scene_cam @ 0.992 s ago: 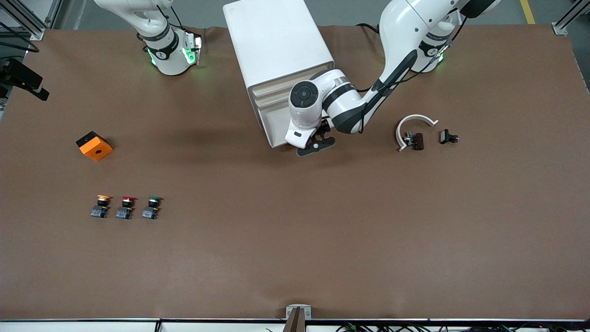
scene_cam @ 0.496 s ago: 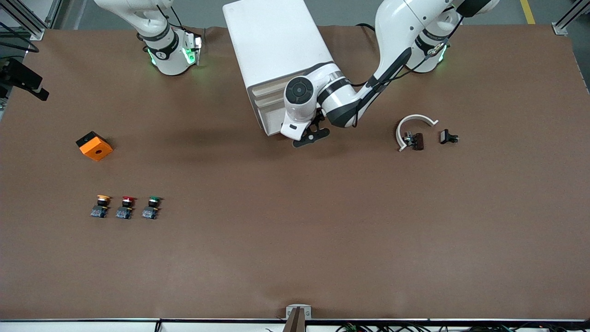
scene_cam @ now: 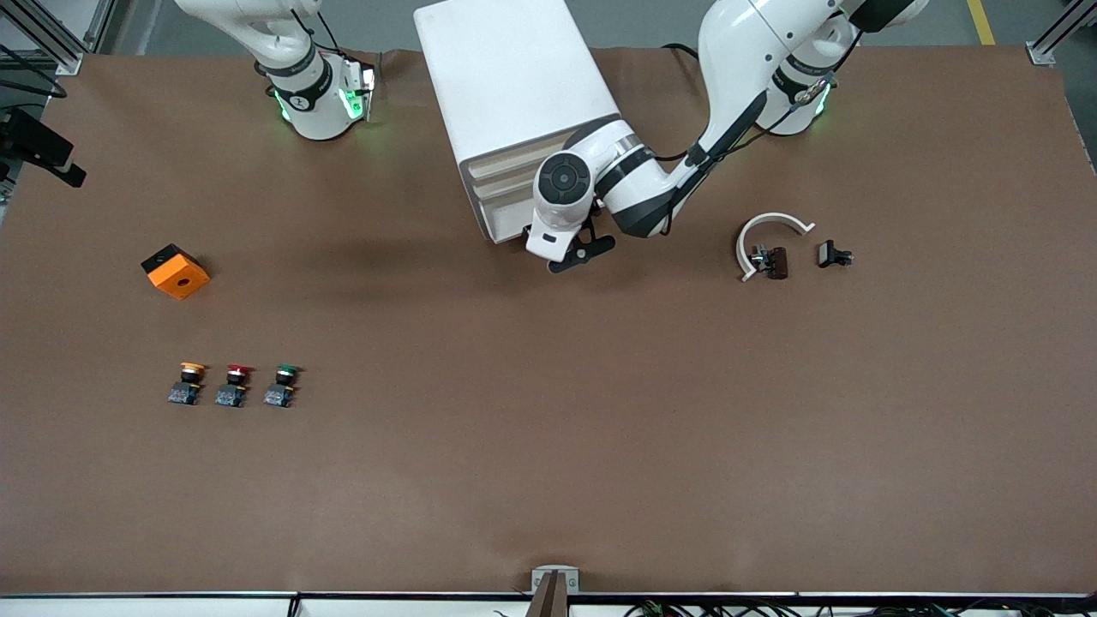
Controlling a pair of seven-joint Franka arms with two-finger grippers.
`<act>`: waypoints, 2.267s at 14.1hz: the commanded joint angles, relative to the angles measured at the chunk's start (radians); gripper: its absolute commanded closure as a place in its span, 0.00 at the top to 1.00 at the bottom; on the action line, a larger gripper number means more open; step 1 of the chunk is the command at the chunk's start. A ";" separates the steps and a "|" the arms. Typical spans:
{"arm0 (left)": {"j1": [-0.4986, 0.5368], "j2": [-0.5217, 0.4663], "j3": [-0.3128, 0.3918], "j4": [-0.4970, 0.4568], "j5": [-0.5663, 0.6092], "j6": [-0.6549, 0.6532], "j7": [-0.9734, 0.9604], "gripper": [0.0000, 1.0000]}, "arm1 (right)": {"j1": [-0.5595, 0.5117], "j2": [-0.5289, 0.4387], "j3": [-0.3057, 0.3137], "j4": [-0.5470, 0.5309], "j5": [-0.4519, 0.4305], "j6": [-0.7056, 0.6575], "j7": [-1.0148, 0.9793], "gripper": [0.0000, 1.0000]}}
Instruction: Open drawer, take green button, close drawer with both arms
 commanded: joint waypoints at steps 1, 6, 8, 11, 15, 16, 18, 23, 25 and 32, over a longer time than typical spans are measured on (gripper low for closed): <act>-0.031 0.030 -0.046 0.015 -0.154 0.010 -0.040 1.00 | -0.013 -0.022 0.006 -0.023 0.003 0.011 -0.007 1.00; -0.037 0.046 -0.052 0.015 -0.207 0.016 -0.031 1.00 | -0.013 -0.023 0.006 -0.023 0.003 0.008 -0.007 1.00; -0.037 0.046 -0.052 0.015 -0.205 0.016 -0.030 1.00 | -0.013 -0.022 0.006 -0.023 0.003 0.011 -0.007 1.00; -0.035 0.044 -0.052 0.030 -0.204 0.017 -0.026 1.00 | -0.008 -0.022 0.011 -0.023 0.003 0.009 -0.007 1.00; -0.038 0.053 -0.052 0.032 -0.208 0.042 -0.033 1.00 | -0.008 -0.020 0.011 -0.023 0.003 0.012 -0.007 1.00; -0.038 0.058 -0.053 0.032 -0.210 0.042 -0.036 1.00 | -0.008 -0.019 0.011 -0.023 0.003 0.017 -0.007 1.00; -0.058 0.061 -0.053 0.030 -0.228 0.042 -0.036 1.00 | -0.007 -0.019 0.011 -0.023 0.003 0.034 -0.007 1.00; -0.055 0.057 -0.053 0.034 -0.231 0.040 -0.031 1.00 | -0.006 -0.019 0.012 -0.023 0.005 0.034 -0.007 1.00; -0.046 0.052 -0.050 0.050 -0.230 0.039 -0.030 1.00 | -0.003 -0.020 0.014 -0.023 0.005 0.035 -0.007 1.00; 0.050 0.029 -0.038 0.119 -0.144 0.033 -0.031 1.00 | -0.005 -0.019 0.012 -0.030 0.000 0.045 -0.008 1.00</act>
